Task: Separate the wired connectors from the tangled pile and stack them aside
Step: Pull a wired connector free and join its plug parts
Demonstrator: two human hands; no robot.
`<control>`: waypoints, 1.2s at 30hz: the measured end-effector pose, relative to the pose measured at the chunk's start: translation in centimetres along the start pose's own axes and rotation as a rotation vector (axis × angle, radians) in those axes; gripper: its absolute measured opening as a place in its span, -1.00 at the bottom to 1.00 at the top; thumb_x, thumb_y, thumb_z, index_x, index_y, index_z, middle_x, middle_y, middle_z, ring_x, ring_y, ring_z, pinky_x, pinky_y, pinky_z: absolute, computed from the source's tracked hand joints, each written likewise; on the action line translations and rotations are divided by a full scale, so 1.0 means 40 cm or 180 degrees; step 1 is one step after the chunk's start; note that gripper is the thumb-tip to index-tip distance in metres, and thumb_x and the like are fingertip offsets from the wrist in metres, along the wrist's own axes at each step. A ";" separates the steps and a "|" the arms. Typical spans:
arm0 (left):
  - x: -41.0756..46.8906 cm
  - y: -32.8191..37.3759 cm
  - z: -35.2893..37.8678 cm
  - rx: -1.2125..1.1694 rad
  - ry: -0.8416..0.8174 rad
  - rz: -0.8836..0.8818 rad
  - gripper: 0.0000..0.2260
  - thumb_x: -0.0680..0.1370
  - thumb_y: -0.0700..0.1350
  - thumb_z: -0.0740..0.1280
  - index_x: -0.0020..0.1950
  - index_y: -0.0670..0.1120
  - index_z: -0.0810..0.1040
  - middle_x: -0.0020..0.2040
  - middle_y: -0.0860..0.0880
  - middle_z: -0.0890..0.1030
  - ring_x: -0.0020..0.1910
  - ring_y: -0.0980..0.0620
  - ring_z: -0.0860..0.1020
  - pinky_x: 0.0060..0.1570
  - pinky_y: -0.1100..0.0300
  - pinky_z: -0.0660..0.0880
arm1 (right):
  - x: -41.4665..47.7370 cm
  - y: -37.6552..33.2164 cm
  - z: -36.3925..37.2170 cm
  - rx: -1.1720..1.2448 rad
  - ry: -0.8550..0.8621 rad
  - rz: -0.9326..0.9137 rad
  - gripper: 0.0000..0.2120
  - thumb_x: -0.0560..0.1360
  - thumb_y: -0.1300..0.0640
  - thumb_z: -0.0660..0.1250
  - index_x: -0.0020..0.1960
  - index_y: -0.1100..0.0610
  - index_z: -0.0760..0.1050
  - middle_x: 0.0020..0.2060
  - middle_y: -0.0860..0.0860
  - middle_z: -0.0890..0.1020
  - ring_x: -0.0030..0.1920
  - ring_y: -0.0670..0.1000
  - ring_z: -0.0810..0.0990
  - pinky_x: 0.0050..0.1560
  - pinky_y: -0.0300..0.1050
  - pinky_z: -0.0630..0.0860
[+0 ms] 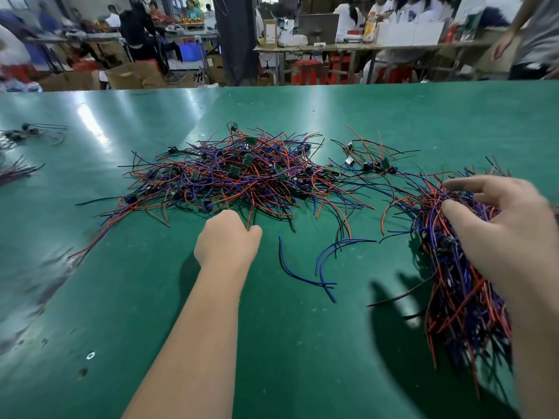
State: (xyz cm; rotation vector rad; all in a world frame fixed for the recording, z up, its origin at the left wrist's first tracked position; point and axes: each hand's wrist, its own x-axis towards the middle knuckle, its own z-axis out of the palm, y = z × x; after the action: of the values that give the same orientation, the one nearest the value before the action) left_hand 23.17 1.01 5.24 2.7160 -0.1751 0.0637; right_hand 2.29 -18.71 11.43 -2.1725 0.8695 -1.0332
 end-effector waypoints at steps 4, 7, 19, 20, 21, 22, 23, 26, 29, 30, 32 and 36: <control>0.010 0.009 -0.002 0.0007 0.0046 -0.0057 -0.81 0.53 0.07 0.36 -0.14 -0.02 0.65 -0.24 -0.04 0.61 -0.29 -0.11 0.54 -0.35 0.17 0.41 | -0.008 -0.007 0.008 0.0011 0.0014 -0.0071 -0.80 0.45 0.15 0.37 0.02 -0.09 0.59 0.04 -0.02 0.50 0.04 -0.05 0.48 0.11 -0.08 0.40; 0.016 0.007 -0.004 0.0069 -0.0019 0.0023 -0.84 0.54 -0.04 0.31 -0.18 -0.05 0.63 -0.23 -0.06 0.62 -0.33 -0.11 0.52 -0.38 0.20 0.37 | -0.012 -0.009 0.018 0.0080 -0.0015 -0.0138 -0.81 0.45 0.17 0.37 0.01 -0.04 0.62 -0.06 -0.04 0.54 -0.13 -0.12 0.48 -0.08 -0.24 0.39; -0.083 0.080 -0.112 -0.4134 -0.2289 0.0383 -0.79 0.45 -0.15 0.38 -0.36 -0.05 0.44 -0.46 0.07 0.39 -0.57 0.17 0.28 -0.56 0.36 0.28 | -0.052 -0.037 0.066 0.1022 -0.1459 -0.0293 -0.54 0.47 0.29 0.38 0.14 -0.25 0.50 -0.12 -0.02 0.65 -0.22 0.10 0.61 -0.17 -0.08 0.57; -0.092 0.081 -0.119 -0.4155 -0.2524 0.0629 -0.82 0.39 -0.15 0.41 -0.37 -0.05 0.45 -0.46 0.06 0.38 -0.56 0.16 0.28 -0.56 0.35 0.28 | -0.056 -0.036 0.073 0.1021 -0.1699 -0.0392 -0.45 0.46 0.28 0.40 0.20 -0.33 0.43 -0.07 -0.04 0.63 -0.21 0.02 0.61 -0.13 -0.14 0.56; -0.101 0.080 -0.124 -0.4129 -0.2692 0.0912 -0.84 0.32 -0.16 0.43 -0.39 -0.07 0.47 -0.47 0.05 0.37 -0.56 0.14 0.29 -0.55 0.35 0.28 | -0.060 -0.037 0.079 0.1057 -0.1902 -0.0477 -0.39 0.45 0.26 0.42 0.25 -0.37 0.37 -0.04 -0.06 0.62 -0.19 -0.06 0.62 -0.09 -0.17 0.57; -0.111 0.079 -0.126 -0.4073 -0.2827 0.1198 -0.87 0.30 -0.18 0.43 -0.40 -0.08 0.51 -0.49 0.03 0.39 -0.56 0.13 0.30 -0.54 0.35 0.29 | -0.067 -0.038 0.087 0.1132 -0.2055 -0.0538 -0.36 0.44 0.21 0.44 0.29 -0.38 0.34 -0.01 -0.07 0.61 -0.15 -0.09 0.63 -0.03 -0.15 0.57; -0.122 0.078 -0.128 -0.3995 -0.2961 0.1446 -0.91 0.29 -0.15 0.42 -0.40 -0.08 0.55 -0.50 0.01 0.41 -0.56 0.12 0.33 -0.53 0.34 0.30 | -0.074 -0.041 0.096 0.1226 -0.2149 -0.0576 -0.38 0.41 0.15 0.46 0.31 -0.35 0.33 0.00 -0.06 0.60 -0.10 -0.08 0.64 0.01 -0.09 0.58; -0.145 0.078 -0.127 -0.3679 -0.3392 0.1967 -0.95 0.31 -0.08 0.41 -0.33 -0.04 0.61 -0.48 0.00 0.49 -0.54 0.11 0.41 -0.50 0.33 0.35 | -0.091 -0.053 0.119 0.1586 -0.2123 -0.0618 -0.63 0.40 0.10 0.40 0.19 -0.07 0.52 -0.04 0.04 0.66 -0.04 0.01 0.66 0.10 -0.02 0.57; -0.153 0.081 -0.125 -0.3394 -0.3551 0.2220 -0.95 0.36 -0.08 0.41 -0.31 -0.02 0.63 -0.47 0.03 0.52 -0.51 0.13 0.46 -0.47 0.34 0.39 | -0.089 -0.061 0.120 0.1868 -0.1844 -0.0586 -0.86 0.46 0.24 0.37 -0.01 0.09 0.61 -0.14 0.11 0.69 -0.10 0.02 0.66 0.03 -0.12 0.56; -0.153 0.082 -0.124 -0.3344 -0.3493 0.2192 -0.90 0.38 -0.04 0.41 -0.31 -0.02 0.63 -0.47 0.03 0.52 -0.52 0.13 0.46 -0.47 0.34 0.40 | -0.086 -0.062 0.116 0.1963 -0.1763 -0.0566 -0.88 0.46 0.25 0.37 -0.04 0.10 0.61 -0.16 0.09 0.70 -0.12 -0.01 0.65 -0.01 -0.14 0.57; -0.151 0.088 -0.119 -0.3284 -0.3230 0.1853 -0.71 0.46 0.13 0.39 -0.35 -0.03 0.64 -0.50 0.03 0.50 -0.54 0.11 0.46 -0.51 0.32 0.38 | -0.081 -0.062 0.105 0.2206 -0.1587 -0.0520 -0.88 0.45 0.26 0.36 -0.05 0.14 0.62 -0.16 0.06 0.71 -0.12 -0.08 0.66 -0.06 -0.26 0.56; -0.142 0.105 -0.104 -0.3125 -0.2678 0.1086 -0.50 0.38 0.33 0.16 -0.27 -0.05 0.66 -0.35 0.03 0.61 -0.43 0.10 0.54 -0.47 0.30 0.44 | -0.082 -0.070 0.091 0.2602 -0.1531 -0.0602 -0.82 0.37 0.28 0.37 -0.03 0.19 0.62 -0.14 0.05 0.71 -0.10 -0.06 0.67 -0.03 -0.32 0.52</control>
State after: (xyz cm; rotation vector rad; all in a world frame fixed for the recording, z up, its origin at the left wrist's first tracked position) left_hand 16.90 -0.45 10.35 1.5667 -0.6903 -0.8379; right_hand 4.51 -13.71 10.05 -1.6734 -0.0100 -0.7108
